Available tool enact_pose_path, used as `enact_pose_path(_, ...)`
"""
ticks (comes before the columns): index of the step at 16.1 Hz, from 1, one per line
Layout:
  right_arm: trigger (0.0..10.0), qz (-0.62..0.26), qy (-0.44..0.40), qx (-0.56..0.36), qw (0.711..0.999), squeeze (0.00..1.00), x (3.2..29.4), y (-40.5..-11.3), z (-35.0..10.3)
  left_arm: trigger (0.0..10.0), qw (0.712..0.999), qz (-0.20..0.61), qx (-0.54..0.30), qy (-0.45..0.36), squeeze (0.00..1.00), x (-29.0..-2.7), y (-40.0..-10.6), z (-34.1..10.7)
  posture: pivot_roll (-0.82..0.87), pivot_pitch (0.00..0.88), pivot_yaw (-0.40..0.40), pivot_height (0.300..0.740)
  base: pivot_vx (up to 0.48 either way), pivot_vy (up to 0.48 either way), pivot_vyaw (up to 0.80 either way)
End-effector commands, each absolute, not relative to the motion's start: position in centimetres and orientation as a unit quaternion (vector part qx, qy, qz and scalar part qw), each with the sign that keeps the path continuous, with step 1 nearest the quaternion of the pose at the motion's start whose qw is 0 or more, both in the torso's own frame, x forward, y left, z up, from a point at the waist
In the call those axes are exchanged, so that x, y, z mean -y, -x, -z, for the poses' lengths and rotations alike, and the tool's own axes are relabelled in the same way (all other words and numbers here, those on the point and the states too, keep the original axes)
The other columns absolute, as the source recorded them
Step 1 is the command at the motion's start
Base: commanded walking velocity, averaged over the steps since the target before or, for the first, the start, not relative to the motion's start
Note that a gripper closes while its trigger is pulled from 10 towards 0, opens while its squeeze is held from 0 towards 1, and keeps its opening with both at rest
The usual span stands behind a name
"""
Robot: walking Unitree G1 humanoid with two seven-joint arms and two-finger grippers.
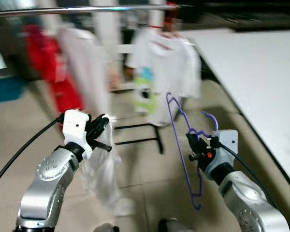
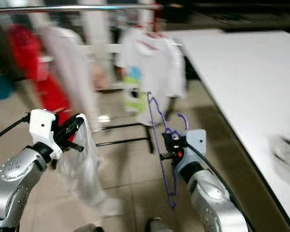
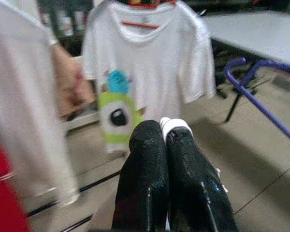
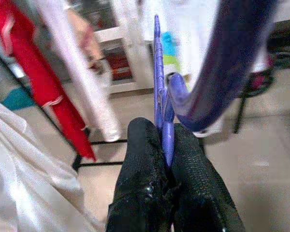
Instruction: Hang hanger
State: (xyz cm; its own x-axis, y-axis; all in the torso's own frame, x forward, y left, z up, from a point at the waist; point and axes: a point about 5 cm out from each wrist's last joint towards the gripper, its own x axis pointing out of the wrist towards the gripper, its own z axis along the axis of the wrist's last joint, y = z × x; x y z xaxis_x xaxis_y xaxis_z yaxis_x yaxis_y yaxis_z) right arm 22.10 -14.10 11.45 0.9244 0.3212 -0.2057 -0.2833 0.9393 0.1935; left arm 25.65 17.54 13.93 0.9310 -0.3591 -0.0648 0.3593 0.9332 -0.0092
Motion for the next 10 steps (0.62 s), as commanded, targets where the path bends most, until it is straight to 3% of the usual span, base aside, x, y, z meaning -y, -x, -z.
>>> enact_pose_path(1, 10.0, -0.135, -0.066, -0.105, 0.983, 0.00, 14.3, -22.1, -11.7, 0.0, 0.985, 0.167, -0.027, 0.020, 0.00, -17.8, -25.1, -14.2, -0.01, 0.105, 0.021, 0.740, 0.000, 0.000, -0.80)
enact_pose_path(5, 10.0, -0.106, -0.023, -0.098, 0.989, 0.00, 15.3, -21.8, -12.9, 0.0, 0.984, 0.172, -0.035, 0.024, 0.00, -17.1, -25.5, -13.8, -0.03, 0.098, 0.032, 0.740, 0.000, 0.000, -0.80)
enact_pose_path(8, 10.0, -0.080, -0.033, -0.043, 0.995, 0.00, 15.7, -22.1, -14.2, 0.0, 0.983, 0.176, -0.036, 0.023, 0.00, -16.7, -25.7, -13.7, -0.06, 0.098, 0.028, 0.740, 0.000, 0.000, -0.80)
enact_pose_path(10, 10.0, -0.113, -0.084, -0.078, 0.987, 0.00, 14.9, -21.8, -13.9, 0.0, 0.981, 0.189, -0.033, 0.031, 0.00, -15.9, -25.8, -13.8, -0.08, 0.106, 0.027, 0.740, 0.000, 0.000, -0.78)
